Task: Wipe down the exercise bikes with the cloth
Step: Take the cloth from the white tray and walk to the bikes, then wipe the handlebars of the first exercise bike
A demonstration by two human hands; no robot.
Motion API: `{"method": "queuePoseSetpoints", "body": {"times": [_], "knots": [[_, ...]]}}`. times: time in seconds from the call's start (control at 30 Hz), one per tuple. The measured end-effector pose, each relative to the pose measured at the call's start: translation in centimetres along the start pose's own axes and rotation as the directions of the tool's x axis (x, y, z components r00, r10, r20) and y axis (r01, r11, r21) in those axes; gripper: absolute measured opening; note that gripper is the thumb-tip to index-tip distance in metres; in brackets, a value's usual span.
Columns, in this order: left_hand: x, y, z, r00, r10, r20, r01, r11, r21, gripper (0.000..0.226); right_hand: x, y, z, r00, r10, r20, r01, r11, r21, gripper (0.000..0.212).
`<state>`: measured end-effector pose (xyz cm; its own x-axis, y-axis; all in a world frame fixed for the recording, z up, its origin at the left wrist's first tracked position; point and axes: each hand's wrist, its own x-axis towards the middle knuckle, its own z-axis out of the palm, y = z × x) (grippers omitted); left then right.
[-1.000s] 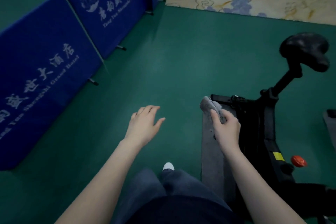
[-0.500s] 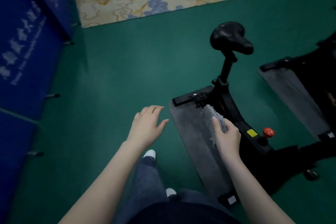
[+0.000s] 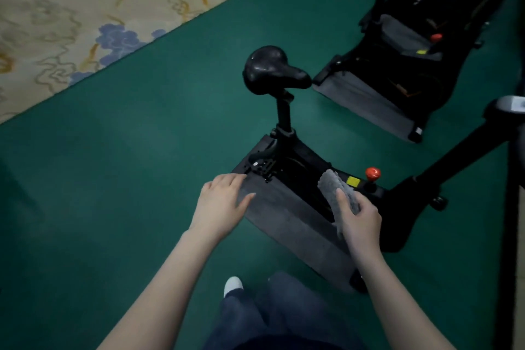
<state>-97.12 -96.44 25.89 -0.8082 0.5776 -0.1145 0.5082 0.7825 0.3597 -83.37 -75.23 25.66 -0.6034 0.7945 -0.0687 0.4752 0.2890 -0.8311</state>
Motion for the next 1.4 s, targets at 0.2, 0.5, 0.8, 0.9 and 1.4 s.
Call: {"method": "queuePoseSetpoints", "body": {"times": [0.2,0.5,0.8,0.9,1.4], "knots": [[5.0,3.0,0.9,0.985,0.157,0.069,-0.159,0.987,0.019,0.05,1.9,-0.1,-0.6,0.99,0.054,-0.128,-0.052,0.998,0.023,0.052],[13.7,9.0,2.2,0.949,0.298,0.103,-0.3,0.954,-0.001,0.051,8.7,-0.1,-2.5,0.964,0.054,-0.26,-0.03,0.995,0.095,0.028],[20.2,16.2,3.0,0.872,0.473,0.124,-0.475,0.88,-0.019,0.05,13.2,1.5,-6.0,0.925,0.107,-0.364,-0.074,0.992,0.103,0.028],[22.1,18.4,3.2,0.833,0.534,0.147,-0.536,0.844,-0.026,0.05,14.3,2.0,-6.7,0.905,0.157,-0.394,-0.118,0.985,0.122,0.023],[34.7,28.3,6.0,0.453,0.854,0.256,-0.837,0.506,-0.209,0.054,22.1,0.5,-7.5,0.646,0.383,-0.661,-0.275,0.924,0.267,0.009]]}}
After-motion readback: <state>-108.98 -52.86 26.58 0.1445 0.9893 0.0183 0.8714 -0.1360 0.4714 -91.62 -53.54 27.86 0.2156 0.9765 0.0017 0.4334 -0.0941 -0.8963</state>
